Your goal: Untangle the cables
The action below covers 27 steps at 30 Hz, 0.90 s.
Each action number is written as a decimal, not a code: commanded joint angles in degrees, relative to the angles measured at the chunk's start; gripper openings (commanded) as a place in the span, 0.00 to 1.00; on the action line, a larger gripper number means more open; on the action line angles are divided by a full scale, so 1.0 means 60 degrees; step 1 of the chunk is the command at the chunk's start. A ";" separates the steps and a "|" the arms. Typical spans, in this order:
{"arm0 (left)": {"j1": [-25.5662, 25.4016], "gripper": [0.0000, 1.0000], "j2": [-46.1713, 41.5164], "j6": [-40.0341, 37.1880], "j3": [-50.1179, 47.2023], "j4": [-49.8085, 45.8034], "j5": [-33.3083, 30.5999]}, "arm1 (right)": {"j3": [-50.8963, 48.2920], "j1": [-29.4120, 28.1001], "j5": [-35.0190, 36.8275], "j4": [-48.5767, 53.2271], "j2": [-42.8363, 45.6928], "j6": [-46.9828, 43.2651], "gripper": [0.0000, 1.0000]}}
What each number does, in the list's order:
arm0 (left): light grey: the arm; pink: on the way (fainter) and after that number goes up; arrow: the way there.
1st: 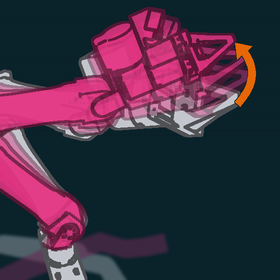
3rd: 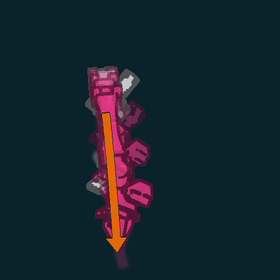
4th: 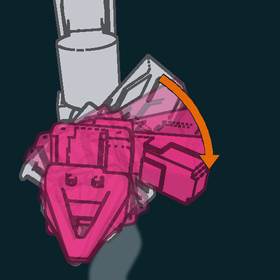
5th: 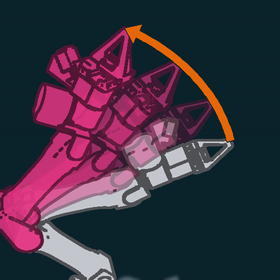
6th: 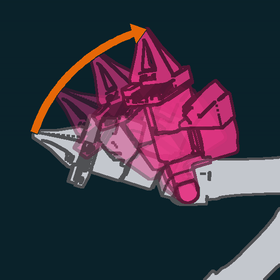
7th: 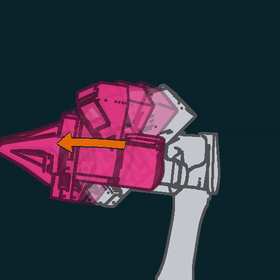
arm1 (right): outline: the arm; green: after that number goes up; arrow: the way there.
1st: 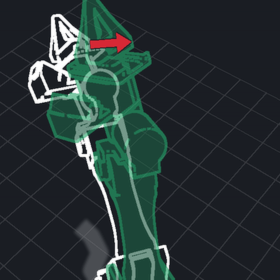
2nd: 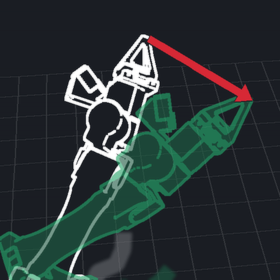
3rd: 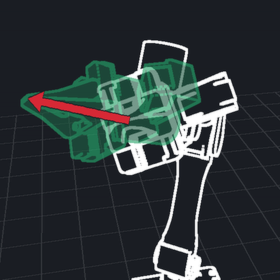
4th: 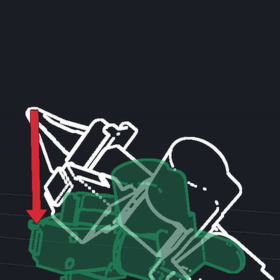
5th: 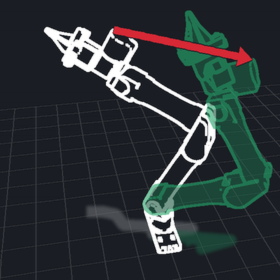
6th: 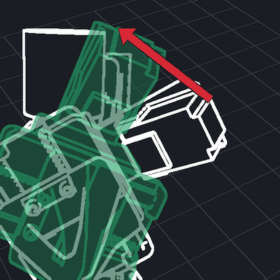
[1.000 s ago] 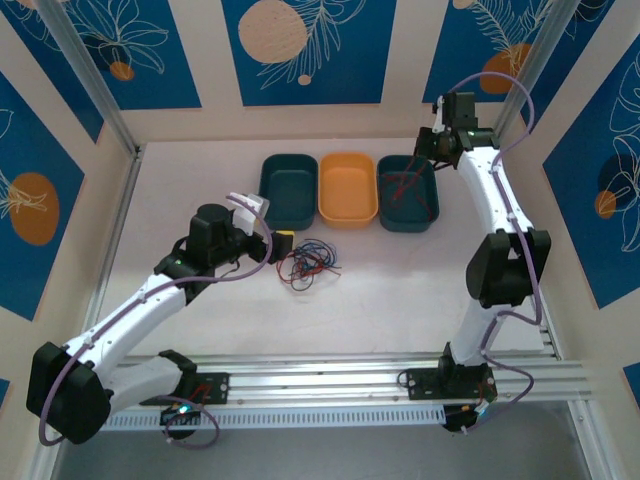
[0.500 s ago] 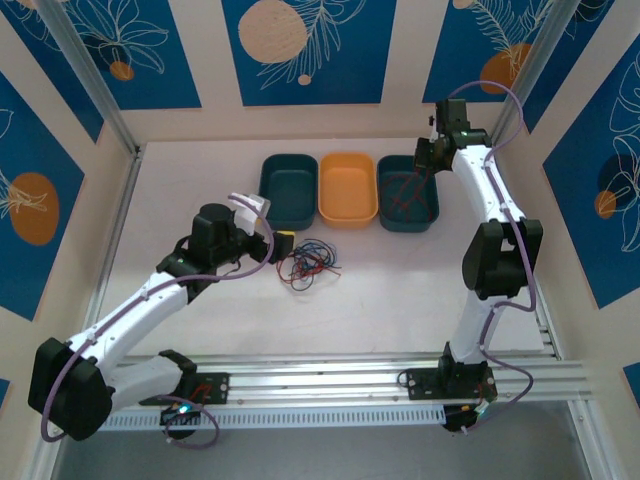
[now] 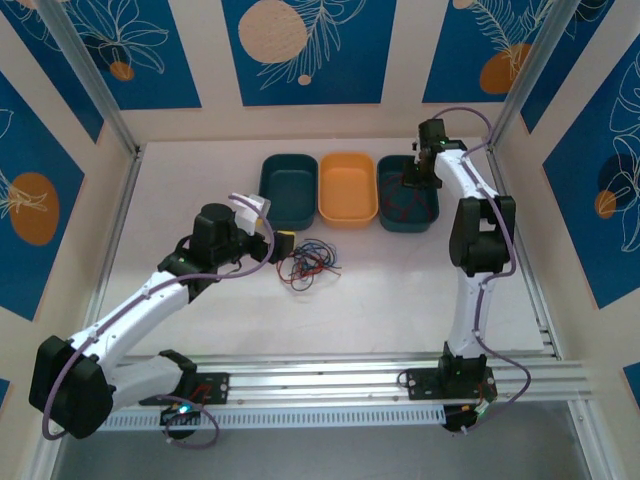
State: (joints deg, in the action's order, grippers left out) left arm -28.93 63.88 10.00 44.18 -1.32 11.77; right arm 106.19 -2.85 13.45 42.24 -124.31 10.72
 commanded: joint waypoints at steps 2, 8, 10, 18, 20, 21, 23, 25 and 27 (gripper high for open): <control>0.0017 1.00 -0.0194 0.0160 0.0063 -0.0144 0.0090 | 0.0328 0.0017 -0.0139 0.0051 -0.0226 -0.0053 0.00; 0.0022 1.00 -0.0289 0.0094 0.0102 -0.0473 -0.0020 | 0.0227 -0.0019 0.0424 0.0304 -0.0171 0.0116 0.05; 0.0019 1.00 -0.0299 0.0101 0.0136 -0.0583 -0.0043 | 0.0055 -0.0062 0.0699 0.0295 0.0091 0.0186 0.14; 0.0018 1.00 -0.0348 0.0234 0.0019 -0.0541 -0.0138 | -0.0977 -0.0304 0.1302 0.0101 0.1700 0.0365 0.44; 0.0023 1.00 -0.0330 0.0263 0.0019 -0.0507 -0.0185 | -0.1163 -0.0366 0.1479 0.0208 0.2113 0.0464 0.51; 0.0019 1.00 -0.0334 0.0271 0.0019 -0.0477 -0.0213 | -0.1238 -0.0401 0.1541 0.0293 0.2305 0.0552 0.54; 0.0017 1.00 -0.0315 0.0363 -0.0003 -0.0383 -0.0308 | -0.1543 -0.0488 0.1545 0.0358 0.2858 0.0759 0.56; 0.0018 1.00 -0.0255 0.0494 0.0000 -0.0290 -0.0425 | -0.1946 -0.0610 0.1329 0.0307 0.3420 0.0960 0.57; 0.0028 1.00 -0.0157 0.0706 0.0053 -0.0283 -0.0660 | -0.2354 -0.0811 0.0873 0.0246 0.3997 0.1233 0.57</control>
State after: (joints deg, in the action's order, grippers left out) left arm -28.93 62.76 12.03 44.16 -3.86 10.09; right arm 94.85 -6.44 20.95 42.94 -104.29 15.16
